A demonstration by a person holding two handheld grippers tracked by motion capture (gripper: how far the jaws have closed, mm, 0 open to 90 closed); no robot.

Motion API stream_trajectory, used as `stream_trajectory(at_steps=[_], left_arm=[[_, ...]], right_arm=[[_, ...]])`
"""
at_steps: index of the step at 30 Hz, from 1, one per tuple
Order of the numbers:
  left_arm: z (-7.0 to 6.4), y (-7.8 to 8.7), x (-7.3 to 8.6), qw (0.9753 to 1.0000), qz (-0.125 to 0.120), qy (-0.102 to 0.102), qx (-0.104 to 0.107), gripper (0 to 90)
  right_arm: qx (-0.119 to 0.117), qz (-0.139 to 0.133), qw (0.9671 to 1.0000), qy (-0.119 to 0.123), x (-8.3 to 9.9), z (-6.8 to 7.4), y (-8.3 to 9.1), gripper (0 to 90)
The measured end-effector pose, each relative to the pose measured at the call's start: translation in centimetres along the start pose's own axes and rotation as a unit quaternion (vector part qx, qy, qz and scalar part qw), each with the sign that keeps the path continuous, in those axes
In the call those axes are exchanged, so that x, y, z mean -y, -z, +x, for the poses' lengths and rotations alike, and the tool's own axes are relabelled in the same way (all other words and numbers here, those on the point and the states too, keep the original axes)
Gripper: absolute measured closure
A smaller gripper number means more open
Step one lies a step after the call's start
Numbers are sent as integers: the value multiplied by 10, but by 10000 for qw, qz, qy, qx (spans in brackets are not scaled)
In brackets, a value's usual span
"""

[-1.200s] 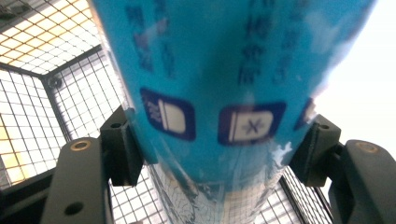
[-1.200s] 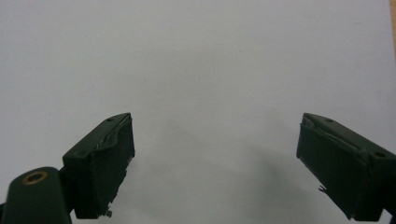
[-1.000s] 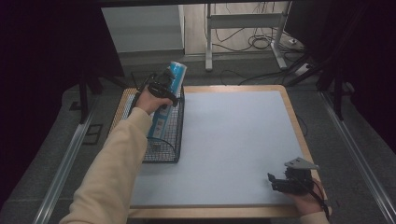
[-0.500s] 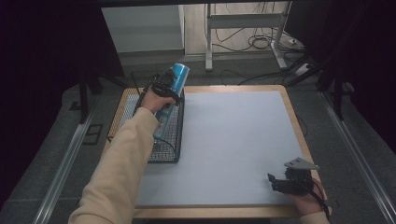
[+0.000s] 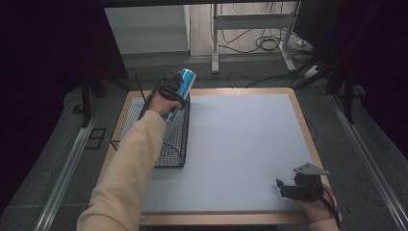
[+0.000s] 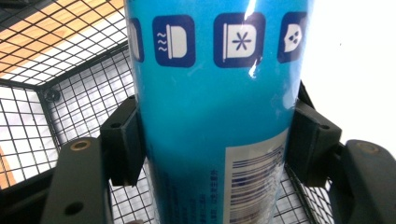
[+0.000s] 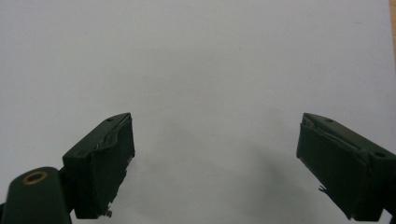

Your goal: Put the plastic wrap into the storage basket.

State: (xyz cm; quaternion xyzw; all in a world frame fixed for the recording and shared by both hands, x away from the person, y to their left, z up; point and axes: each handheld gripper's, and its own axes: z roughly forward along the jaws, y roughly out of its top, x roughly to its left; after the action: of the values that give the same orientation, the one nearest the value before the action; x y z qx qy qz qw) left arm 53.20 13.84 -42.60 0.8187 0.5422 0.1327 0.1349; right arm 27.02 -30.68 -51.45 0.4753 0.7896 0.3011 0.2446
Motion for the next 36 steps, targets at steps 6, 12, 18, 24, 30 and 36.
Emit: stream_trajectory(at_steps=[6,12,18,24,30,36], left_arm=[[0,0,1,10000,-57,28,7,312],[1,18,6,9995,-307,99,39,209],[-4,44,21,9974,-664,72,261,185],[-11,63,38,9947,-876,-92,523,182],[-30,85,58,9876,-1232,-255,942,180],[-61,97,84,9796,-1541,-538,1174,181]], right_arm=[[7,-12,10000,11,0,0,1,114],[-1,-15,10000,6,0,0,1,114],[-7,-17,10000,8,1,0,2,114],[11,-22,10000,9,1,1,4,114],[25,-21,10000,5,2,1,5,114],[18,-32,10000,29,1,3,5,114]])
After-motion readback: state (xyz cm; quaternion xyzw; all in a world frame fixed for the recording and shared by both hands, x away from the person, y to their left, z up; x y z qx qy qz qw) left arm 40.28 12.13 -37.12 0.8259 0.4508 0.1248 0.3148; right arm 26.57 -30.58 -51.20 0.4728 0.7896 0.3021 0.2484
